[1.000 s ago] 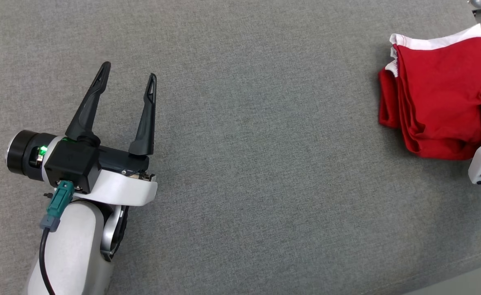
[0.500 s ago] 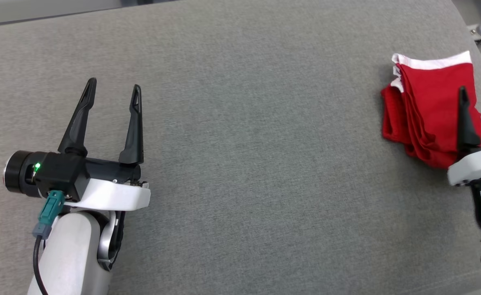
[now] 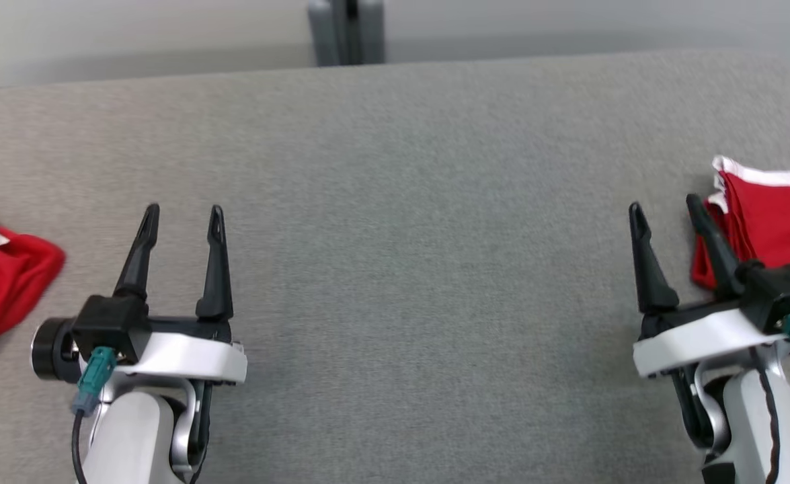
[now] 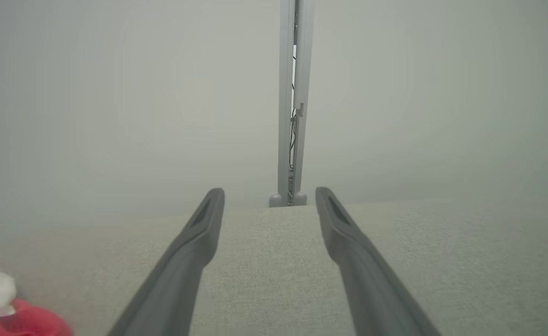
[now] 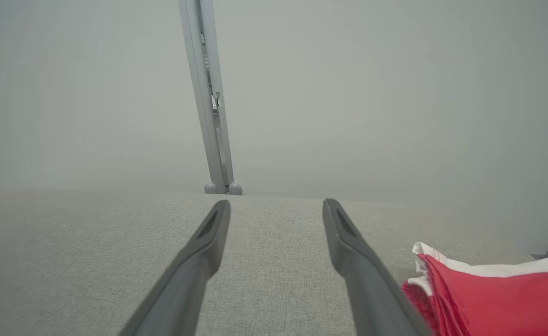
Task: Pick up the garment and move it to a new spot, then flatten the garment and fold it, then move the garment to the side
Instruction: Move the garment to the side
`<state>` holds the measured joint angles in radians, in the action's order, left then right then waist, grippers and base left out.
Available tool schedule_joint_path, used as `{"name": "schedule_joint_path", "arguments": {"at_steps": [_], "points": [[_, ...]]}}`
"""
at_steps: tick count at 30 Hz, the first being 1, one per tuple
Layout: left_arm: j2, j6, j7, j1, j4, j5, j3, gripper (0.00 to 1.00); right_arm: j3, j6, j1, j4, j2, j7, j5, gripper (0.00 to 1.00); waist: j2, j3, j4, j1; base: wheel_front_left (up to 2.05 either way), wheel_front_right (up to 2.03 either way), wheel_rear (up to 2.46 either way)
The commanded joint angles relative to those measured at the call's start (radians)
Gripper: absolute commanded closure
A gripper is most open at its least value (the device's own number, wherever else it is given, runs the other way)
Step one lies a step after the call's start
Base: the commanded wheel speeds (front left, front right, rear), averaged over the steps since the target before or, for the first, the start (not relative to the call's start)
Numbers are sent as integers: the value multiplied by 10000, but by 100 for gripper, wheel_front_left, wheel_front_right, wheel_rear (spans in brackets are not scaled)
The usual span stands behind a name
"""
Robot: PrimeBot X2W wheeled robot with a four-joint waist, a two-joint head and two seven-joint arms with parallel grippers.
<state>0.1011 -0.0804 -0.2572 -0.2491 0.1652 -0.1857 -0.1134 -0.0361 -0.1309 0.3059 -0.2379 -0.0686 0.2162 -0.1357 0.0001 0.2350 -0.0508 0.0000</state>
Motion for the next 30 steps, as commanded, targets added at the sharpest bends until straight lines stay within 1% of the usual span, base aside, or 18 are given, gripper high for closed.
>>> {"name": "schedule_joint_path", "arguments": {"at_steps": [1,4,8,15,18,30], "points": [[-7,-31,-37,158,63,-74,71,0,29,1,-259,117,-20,-86,-50,0,-1,-543,515,0,0,0,0],[10,-57,-50,428,248,13,71,0,51,1,-684,284,71,-275,-141,0,-1,-907,749,0,0,0,0],[13,-52,-57,831,203,99,70,0,47,1,-1244,529,123,-516,-131,0,-1,-1308,858,0,0,0,0],[57,15,-55,1495,232,192,-102,0,491,1,-2406,1226,153,-931,-266,0,-1,-1822,770,0,0,0,0],[62,-23,-56,1670,249,264,-207,0,638,1,-2773,1528,154,-1071,-271,0,-1,-1936,702,0,0,0,0],[102,-138,28,1993,323,190,-342,0,785,1,-3526,2205,157,-1445,-430,0,-1,-2225,643,0,0,0,0]]}}
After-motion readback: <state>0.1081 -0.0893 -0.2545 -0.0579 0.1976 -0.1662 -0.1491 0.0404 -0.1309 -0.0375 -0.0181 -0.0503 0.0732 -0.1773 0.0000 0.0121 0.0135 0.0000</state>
